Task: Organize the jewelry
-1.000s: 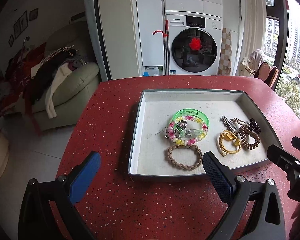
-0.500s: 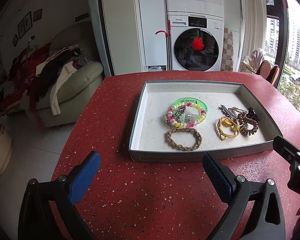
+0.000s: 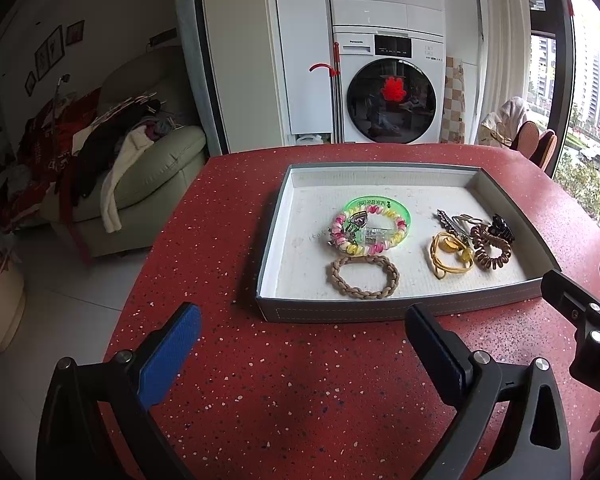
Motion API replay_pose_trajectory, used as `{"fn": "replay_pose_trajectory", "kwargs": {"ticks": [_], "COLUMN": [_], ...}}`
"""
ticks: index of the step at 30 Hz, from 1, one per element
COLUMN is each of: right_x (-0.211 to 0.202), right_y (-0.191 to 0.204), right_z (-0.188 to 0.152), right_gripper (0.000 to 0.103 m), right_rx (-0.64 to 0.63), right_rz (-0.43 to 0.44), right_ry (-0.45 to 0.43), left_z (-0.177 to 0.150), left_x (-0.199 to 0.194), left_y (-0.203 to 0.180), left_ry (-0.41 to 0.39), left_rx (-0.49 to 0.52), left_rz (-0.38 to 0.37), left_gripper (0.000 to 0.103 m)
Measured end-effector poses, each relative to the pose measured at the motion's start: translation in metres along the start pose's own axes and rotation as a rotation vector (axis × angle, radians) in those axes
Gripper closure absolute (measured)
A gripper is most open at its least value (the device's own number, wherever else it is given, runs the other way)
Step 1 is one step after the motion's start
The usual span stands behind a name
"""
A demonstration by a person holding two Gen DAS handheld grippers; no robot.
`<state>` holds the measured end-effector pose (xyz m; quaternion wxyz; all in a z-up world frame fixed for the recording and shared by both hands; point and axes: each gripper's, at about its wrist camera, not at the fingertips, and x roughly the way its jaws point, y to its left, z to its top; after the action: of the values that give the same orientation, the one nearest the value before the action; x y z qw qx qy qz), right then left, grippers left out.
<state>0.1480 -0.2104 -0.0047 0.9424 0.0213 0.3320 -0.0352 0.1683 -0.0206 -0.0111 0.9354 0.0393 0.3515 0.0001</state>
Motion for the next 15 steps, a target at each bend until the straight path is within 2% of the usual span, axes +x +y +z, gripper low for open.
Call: {"fn": "replay_pose_trajectory", "kwargs": {"ticks": [15], "right_x": [-0.0018], "right_y": [0.0045], "right_z": [0.0019], "right_gripper": [0.000], "right_rx": [-0.001], "right_rz": [0.005], "right_ry": [-0.002], "left_z": [0.0002], "left_x": [-0.0022], "left_y": [0.0020], "left_ry": [0.001], "left_rx": [-0.005], "left_rz": [0.002], "left_gripper": [0.000]}}
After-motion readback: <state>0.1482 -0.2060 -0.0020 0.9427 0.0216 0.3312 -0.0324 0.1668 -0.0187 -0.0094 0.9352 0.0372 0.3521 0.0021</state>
